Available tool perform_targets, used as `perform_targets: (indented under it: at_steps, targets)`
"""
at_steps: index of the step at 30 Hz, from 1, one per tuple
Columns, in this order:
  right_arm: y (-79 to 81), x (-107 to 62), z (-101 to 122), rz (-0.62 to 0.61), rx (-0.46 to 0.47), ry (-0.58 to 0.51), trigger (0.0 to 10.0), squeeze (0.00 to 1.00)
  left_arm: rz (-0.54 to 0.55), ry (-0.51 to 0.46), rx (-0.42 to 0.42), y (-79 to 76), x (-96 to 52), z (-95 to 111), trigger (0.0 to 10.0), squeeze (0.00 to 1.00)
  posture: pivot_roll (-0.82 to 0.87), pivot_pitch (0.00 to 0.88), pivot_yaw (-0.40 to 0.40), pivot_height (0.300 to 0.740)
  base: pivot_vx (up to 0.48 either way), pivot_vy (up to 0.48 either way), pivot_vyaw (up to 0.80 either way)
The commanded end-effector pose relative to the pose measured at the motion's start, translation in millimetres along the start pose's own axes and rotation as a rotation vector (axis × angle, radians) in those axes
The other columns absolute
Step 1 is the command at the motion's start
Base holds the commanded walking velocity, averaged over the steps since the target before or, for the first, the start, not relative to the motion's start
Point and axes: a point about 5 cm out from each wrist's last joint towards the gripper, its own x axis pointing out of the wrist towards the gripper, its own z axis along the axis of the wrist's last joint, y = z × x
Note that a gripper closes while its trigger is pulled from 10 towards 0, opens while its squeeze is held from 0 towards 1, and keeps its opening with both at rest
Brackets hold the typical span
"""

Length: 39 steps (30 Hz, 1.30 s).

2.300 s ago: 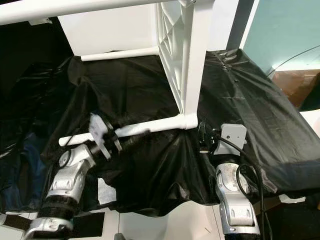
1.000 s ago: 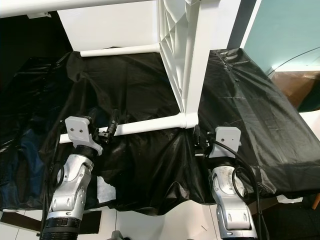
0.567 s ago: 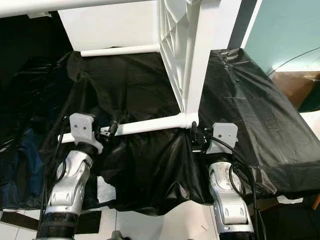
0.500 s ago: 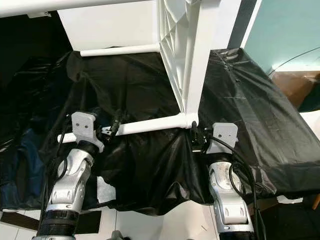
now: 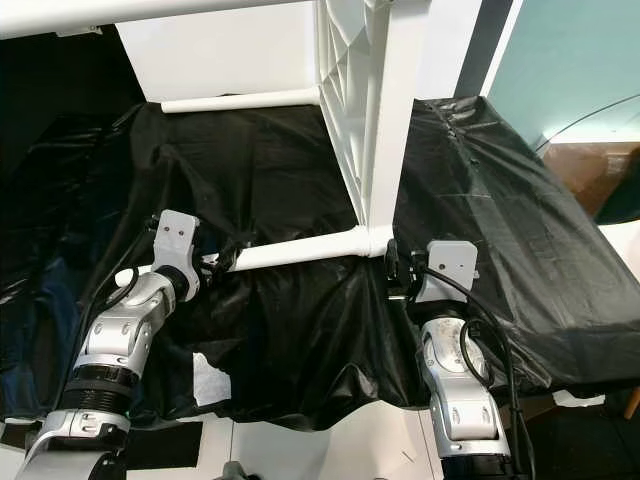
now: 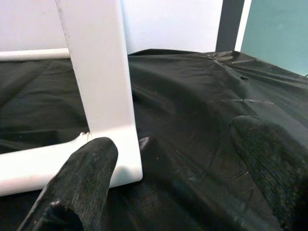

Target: Building children table

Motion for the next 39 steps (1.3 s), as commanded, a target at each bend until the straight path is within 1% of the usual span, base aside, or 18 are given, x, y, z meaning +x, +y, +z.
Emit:
perform_targets:
  at_steps: [1,4,10,12,13,15,16,19,21,23,26,27,31,34,35,36,37,39]
  targets:
    - [-0.7,0.5,-2,-0.005,-0.005,0.013,10.0,0.0,0.021,0.138,-0.005,0.0,-1.8,-26,10.0,0.0,-0.02,0.058,0.006,0.74,0.0,0.0,0.0]
    - [-2.0,-0.2,-3,-0.005,-0.01,0.018,10.0,0.0,-0.014,0.15,-0.004,-8.8,-1.3,-28,10.0,0.0,-0.02,0.059,0.004,0.74,0.0,0.0,0.0]
    - [-1.6,0.9,-3,-0.004,-0.012,0.018,10.0,0.0,0.0,0.161,-0.006,-5.3,-0.8,-28,10.0,0.0,-0.02,0.058,0.003,0.74,0.0,0.0,0.0]
    - [-2.3,0.0,-3,-0.007,-0.015,0.018,10.0,0.0,-0.015,0.231,-0.06,-7.8,-3.8,-38,10.0,0.0,-0.03,0.064,0.005,0.74,0.0,0.0,0.0]
    - [-3.7,-0.9,-3,-0.01,-0.017,0.02,10.0,0.0,-0.055,0.318,-0.116,-12.3,-10.6,-51,10.0,0.0,-0.03,0.066,0.006,0.74,0.0,0.0,0.0]
    - [-4.6,-1.6,-4,-0.014,-0.019,0.022,10.0,0.0,-0.126,0.386,-0.134,-19.7,-18.4,-60,10.0,0.0,-0.03,0.066,0.006,0.74,0.0,0.0,0.0]
    - [-6.1,-3.1,-2,-0.018,-0.022,0.02,10.0,0.0,-0.274,0.42,-0.161,-31.4,-37.6,-62,10.0,0.0,-0.02,0.073,0.008,0.74,0.0,0.0,0.0]
    - [-6.9,-3.5,2,-0.02,-0.022,0.013,10.0,0.0,-0.391,0.419,-0.18,-37.1,-58.2,-58,10.0,0.0,-0.01,0.077,0.011,0.74,0.0,0.0,0.0]
    - [-2.6,-1.8,9,-0.009,-0.014,-0.006,10.0,0.0,-0.481,0.398,-0.162,-42.0,-72.7,-48,10.0,0.0,-0.01,0.078,0.011,0.74,0.0,0.0,0.0]
    - [-1.8,-1.6,10,-0.007,-0.012,-0.009,10.0,0.0,-0.496,0.395,-0.168,-44.4,-75.0,-45,10.0,0.0,-0.01,0.078,0.012,0.74,0.0,0.0,0.0]
    - [1.1,-1.9,19,0.002,-0.022,-0.035,10.0,0.0,-0.599,0.395,-0.164,-57.0,-92.7,-39,10.0,0.0,-0.02,0.077,0.014,0.74,0.0,0.0,0.0]
    - [1.1,-2.0,19,0.002,-0.024,-0.036,10.0,0.0,-0.587,0.393,-0.165,-56.2,-91.0,-40,10.0,0.0,-0.02,0.076,0.014,0.74,0.0,0.0,0.0]
    - [0.9,-2.3,20,0.005,-0.032,-0.034,10.0,0.0,-0.581,0.366,-0.184,-57.3,-87.3,-31,10.0,0.0,-0.02,0.073,0.007,0.74,0.0,0.0,0.0]
    - [2.9,-1.8,20,0.013,-0.036,-0.029,10.0,0.0,-0.486,0.315,-0.177,-52.6,-72.9,-25,10.0,0.0,-0.02,0.067,-0.001,0.74,0.0,0.0,0.0]
    - [3.7,-0.9,21,0.018,-0.04,-0.03,10.0,0.0,-0.43,0.237,-0.165,-48.6,-62.9,-12,10.0,0.0,-0.02,0.065,-0.002,0.74,0.0,0.0,0.0]
    - [3.8,-0.7,21,0.019,-0.042,-0.031,10.0,0.0,-0.412,0.207,-0.157,-47.2,-59.9,-7,10.0,0.0,-0.02,0.065,-0.002,0.74,0.0,0.0,0.0]
    - [3.9,-0.6,21,0.02,-0.043,-0.031,10.0,0.0,-0.339,0.103,-0.138,-40.6,-53.0,9,10.0,0.0,-0.03,0.063,-0.002,0.74,0.0,0.0,0.0]
    - [3.8,-1.8,20,0.021,-0.044,-0.026,10.0,0.0,-0.275,-0.116,-0.25,-28.0,-46.9,48,10.0,0.0,-0.03,0.06,-0.003,0.74,0.0,0.0,0.0]
